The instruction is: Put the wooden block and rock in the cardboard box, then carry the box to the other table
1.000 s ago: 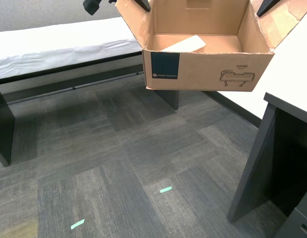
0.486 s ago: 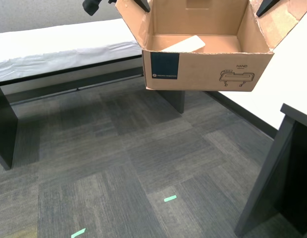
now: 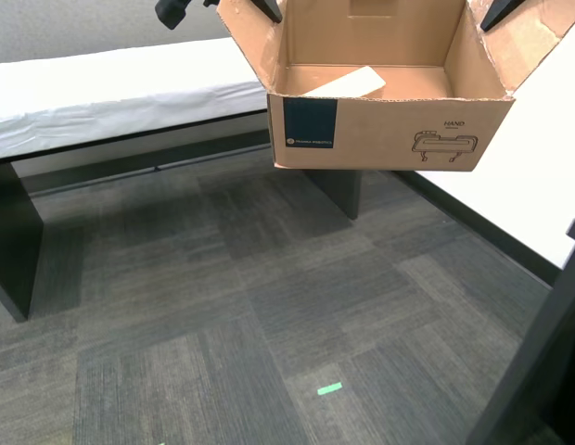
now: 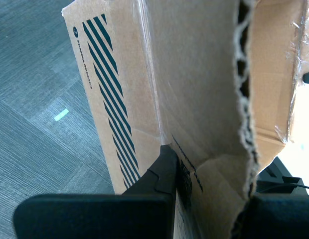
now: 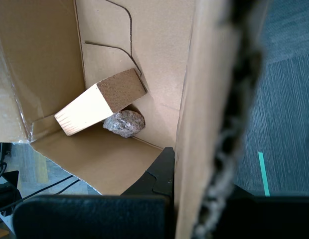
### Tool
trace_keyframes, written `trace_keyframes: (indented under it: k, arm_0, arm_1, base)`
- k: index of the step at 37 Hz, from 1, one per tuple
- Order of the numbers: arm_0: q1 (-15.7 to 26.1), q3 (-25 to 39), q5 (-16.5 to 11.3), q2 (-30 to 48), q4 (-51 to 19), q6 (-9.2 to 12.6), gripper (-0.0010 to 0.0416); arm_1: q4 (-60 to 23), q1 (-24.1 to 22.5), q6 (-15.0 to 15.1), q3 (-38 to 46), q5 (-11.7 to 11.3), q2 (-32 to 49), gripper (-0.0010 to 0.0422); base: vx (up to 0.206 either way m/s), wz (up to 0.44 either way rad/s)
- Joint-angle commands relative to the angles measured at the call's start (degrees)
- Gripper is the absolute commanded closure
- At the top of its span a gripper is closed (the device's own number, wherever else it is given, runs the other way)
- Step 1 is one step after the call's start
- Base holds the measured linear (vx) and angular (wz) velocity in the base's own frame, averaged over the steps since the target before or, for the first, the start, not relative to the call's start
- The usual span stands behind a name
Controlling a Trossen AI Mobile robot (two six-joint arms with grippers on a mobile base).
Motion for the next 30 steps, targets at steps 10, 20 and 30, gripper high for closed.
trace_keyframes:
  k: [10, 20, 30]
  arm_0:
    - [0.17, 0.07, -1.92, -0.04, -0.85, -0.35, 0.0406]
    - [0.17, 0.07, -1.92, -0.04, -0.76, -0.52, 0.0406]
    - [0.17, 0.07, -1.92, -0.04, -0.74, -0.50, 0.0406]
  arm_1:
    - [0.52, -0.20, 0.50, 0.13, 1.88, -0.04, 0.0413]
    - [0.15, -0.20, 0.07, 0.13, 1.81, -0.04, 0.0413]
    - [-1.44, -0.22, -0.42, 0.09, 1.81, -0.04, 0.0413]
  base:
    - [0.119, 0.184]
    - [0.117, 0.209]
    - [0.119, 0.227]
